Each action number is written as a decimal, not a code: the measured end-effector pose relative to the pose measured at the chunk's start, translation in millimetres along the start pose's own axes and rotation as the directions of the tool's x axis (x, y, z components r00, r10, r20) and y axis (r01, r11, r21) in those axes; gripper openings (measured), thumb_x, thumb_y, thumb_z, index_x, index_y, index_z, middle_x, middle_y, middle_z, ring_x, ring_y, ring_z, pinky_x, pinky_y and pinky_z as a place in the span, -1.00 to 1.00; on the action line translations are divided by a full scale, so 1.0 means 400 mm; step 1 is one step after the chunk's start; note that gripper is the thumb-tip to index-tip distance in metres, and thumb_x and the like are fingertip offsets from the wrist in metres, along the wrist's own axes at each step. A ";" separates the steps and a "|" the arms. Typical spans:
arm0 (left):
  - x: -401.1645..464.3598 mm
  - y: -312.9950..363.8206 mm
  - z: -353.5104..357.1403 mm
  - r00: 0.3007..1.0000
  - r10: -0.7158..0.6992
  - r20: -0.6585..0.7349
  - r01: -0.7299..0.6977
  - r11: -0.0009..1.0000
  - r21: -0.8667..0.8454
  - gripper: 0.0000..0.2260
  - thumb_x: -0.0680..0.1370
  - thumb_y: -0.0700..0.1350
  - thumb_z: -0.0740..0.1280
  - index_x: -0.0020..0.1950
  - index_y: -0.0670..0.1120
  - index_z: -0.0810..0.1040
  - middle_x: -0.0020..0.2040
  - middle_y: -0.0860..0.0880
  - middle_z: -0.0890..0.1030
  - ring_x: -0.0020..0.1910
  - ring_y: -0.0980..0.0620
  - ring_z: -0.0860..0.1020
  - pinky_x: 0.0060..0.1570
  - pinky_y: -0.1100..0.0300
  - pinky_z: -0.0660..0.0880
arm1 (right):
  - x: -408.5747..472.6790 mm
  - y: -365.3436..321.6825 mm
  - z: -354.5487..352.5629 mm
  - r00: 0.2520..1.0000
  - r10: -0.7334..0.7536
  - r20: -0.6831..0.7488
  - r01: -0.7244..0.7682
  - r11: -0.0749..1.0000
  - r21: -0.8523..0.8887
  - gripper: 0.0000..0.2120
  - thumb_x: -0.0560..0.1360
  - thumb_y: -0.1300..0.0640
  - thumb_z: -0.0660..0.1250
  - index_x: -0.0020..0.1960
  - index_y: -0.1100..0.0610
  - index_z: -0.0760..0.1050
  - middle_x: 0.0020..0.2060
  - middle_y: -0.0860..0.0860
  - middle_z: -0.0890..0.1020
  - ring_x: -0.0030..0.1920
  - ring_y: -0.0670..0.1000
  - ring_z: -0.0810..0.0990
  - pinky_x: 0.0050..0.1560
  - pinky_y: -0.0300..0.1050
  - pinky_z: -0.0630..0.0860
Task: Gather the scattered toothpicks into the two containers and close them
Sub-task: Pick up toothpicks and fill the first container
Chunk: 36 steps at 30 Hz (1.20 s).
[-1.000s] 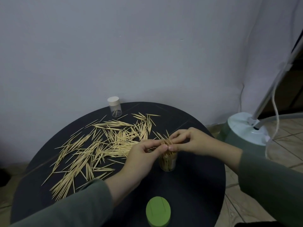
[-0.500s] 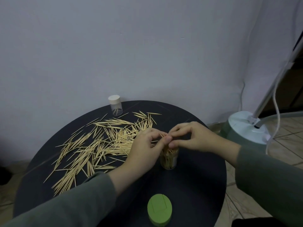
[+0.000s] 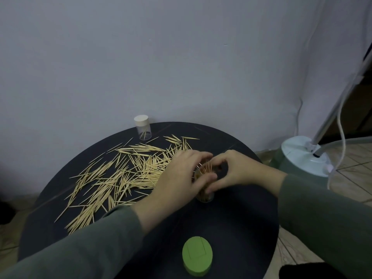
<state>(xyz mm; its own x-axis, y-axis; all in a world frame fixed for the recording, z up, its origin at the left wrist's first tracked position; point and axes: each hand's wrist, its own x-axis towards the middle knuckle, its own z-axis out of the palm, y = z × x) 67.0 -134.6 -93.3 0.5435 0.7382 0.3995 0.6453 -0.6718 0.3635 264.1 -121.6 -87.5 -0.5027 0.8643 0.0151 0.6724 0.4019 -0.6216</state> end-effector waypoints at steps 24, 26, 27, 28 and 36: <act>-0.058 -0.037 0.026 0.997 0.068 0.031 -0.074 0.934 0.349 -0.43 0.59 0.33 -0.08 0.41 0.08 0.44 0.49 0.09 0.32 0.55 -0.06 0.11 0.34 -0.23 0.21 | 0.006 0.022 0.012 0.996 0.075 -0.057 -0.075 0.997 0.010 -0.33 0.14 -0.44 0.40 0.19 -0.20 0.57 -0.17 -0.02 0.65 -0.14 0.01 0.57 -0.05 0.08 0.57; -0.065 -0.029 0.035 0.992 0.112 0.063 -0.126 0.944 0.305 -0.43 0.60 0.32 -0.07 0.43 0.07 0.42 0.47 0.10 0.36 0.54 -0.05 0.14 0.32 -0.21 0.23 | 0.008 0.022 0.014 0.996 0.066 -0.056 -0.066 0.998 0.015 -0.43 0.15 -0.44 0.42 0.11 -0.27 0.58 -0.21 0.00 0.65 -0.16 0.04 0.56 -0.07 0.11 0.56; -0.067 -0.024 0.036 0.989 0.135 0.066 -0.148 0.950 0.273 -0.44 0.60 0.31 -0.04 0.45 0.06 0.40 0.44 0.10 0.41 0.53 -0.03 0.17 0.32 -0.18 0.24 | 0.008 0.021 0.014 0.997 0.060 -0.049 -0.058 0.998 0.022 -0.46 0.16 -0.43 0.43 0.09 -0.29 0.58 -0.20 -0.01 0.65 -0.16 0.05 0.56 -0.07 0.11 0.55; -0.068 -0.018 0.036 0.987 0.149 0.060 -0.159 0.957 0.244 -0.45 0.60 0.30 -0.01 0.47 0.05 0.37 0.40 0.09 0.46 0.52 -0.01 0.19 0.32 -0.16 0.25 | 0.008 0.022 0.014 0.997 0.058 -0.044 -0.057 0.998 0.022 -0.47 0.17 -0.42 0.44 0.10 -0.32 0.57 -0.18 -0.02 0.67 -0.14 0.05 0.56 -0.07 0.09 0.55; -0.044 -0.010 0.036 0.980 0.183 0.083 -0.201 0.909 0.366 -0.47 0.60 0.32 -0.06 0.51 0.16 0.25 0.57 0.03 0.18 0.56 -0.12 0.08 0.31 -0.24 0.22 | 0.005 0.025 0.013 0.992 0.111 -0.055 -0.110 0.994 0.018 -0.54 0.18 -0.35 0.47 0.03 -0.22 0.61 -0.20 -0.04 0.67 -0.15 -0.04 0.61 -0.05 -0.02 0.57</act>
<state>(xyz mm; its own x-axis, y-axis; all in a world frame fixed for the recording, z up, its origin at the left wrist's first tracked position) 62.5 -144.2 -114.0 0.6950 0.6054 0.3878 0.6740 -0.7365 -0.0581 266.9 -117.4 -97.6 -0.3943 0.9189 -0.0109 0.7135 0.2987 -0.6338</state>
